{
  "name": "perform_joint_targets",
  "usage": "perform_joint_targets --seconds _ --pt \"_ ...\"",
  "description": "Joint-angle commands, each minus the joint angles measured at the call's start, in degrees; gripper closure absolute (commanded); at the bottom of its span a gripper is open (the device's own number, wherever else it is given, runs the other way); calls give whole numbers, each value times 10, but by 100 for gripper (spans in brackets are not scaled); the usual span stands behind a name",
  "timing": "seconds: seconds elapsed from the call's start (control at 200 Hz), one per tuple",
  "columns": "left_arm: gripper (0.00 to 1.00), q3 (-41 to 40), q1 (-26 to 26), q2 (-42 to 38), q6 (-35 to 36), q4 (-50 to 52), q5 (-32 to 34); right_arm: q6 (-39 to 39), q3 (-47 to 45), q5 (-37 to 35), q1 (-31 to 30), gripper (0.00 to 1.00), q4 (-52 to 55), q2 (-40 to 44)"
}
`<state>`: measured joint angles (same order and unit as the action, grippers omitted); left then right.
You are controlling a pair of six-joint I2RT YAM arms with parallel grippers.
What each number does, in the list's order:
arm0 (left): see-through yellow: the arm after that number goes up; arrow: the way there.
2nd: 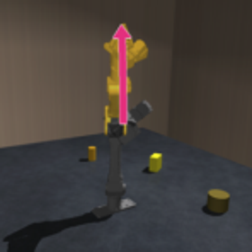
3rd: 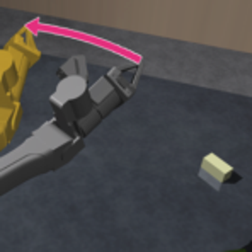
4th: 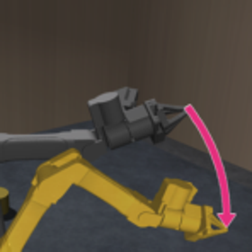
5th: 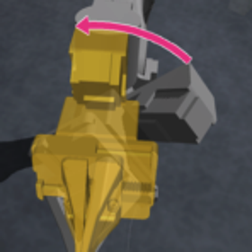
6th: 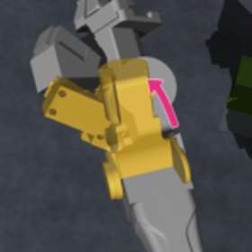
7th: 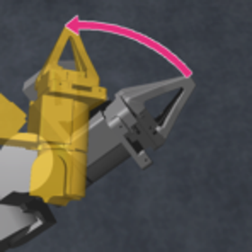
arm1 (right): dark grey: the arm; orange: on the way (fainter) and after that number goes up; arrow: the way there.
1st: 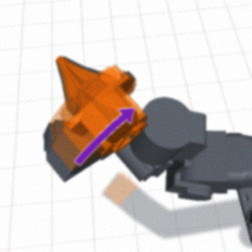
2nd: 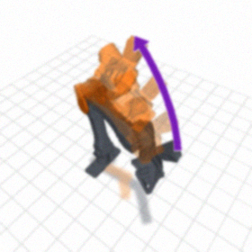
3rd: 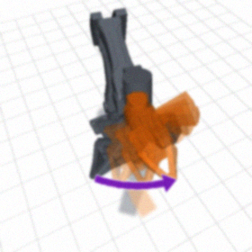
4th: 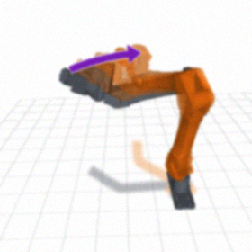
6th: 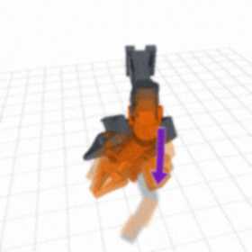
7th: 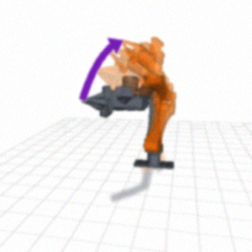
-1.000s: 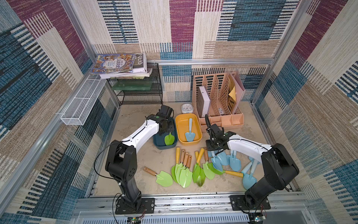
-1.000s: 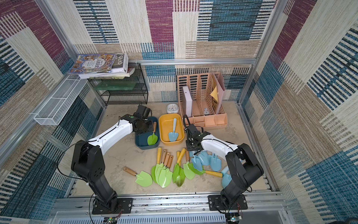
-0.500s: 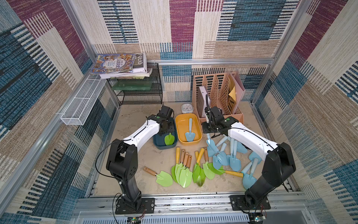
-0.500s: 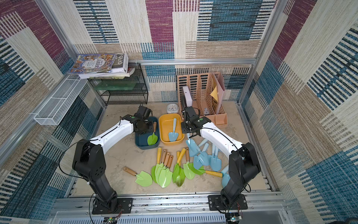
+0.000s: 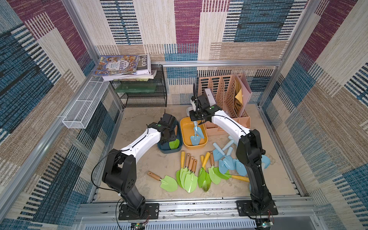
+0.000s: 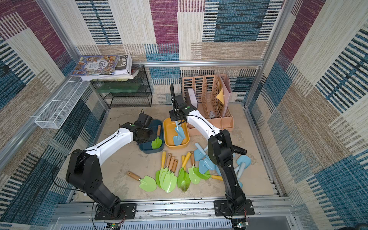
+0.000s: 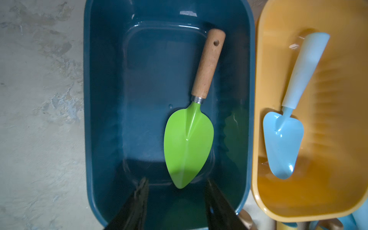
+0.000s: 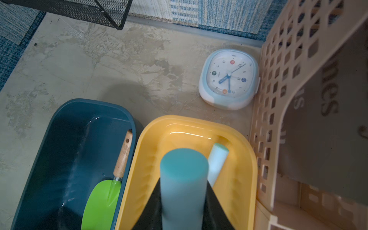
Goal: Sort the small shovels by color and place them into the storage box
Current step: Place the shovel in the storage box.
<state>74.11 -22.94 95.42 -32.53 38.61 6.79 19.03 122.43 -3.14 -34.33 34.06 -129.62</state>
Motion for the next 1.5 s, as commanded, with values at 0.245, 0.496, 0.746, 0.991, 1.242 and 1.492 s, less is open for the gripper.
perform_joint_targets --seconds 0.245,0.496,0.746,0.991,1.242,1.492 --pt "52 -26 2 -39 8 29 40 15 27 36 -15 96 3 -71" --pt "51 -44 2 -62 7 43 52 31 31 10 -18 95 3 -101" --pt "51 -61 2 -80 4 53 58 42 36 -24 -14 94 2 -119" --pt "46 -77 3 -104 -1 66 71 43 43 -25 -14 74 2 -124" --pt "42 -85 4 -116 -7 86 64 41 46 -17 -15 56 1 -87" --pt "43 -127 4 -148 -23 112 39 18 26 -25 -17 54 -3 -7"
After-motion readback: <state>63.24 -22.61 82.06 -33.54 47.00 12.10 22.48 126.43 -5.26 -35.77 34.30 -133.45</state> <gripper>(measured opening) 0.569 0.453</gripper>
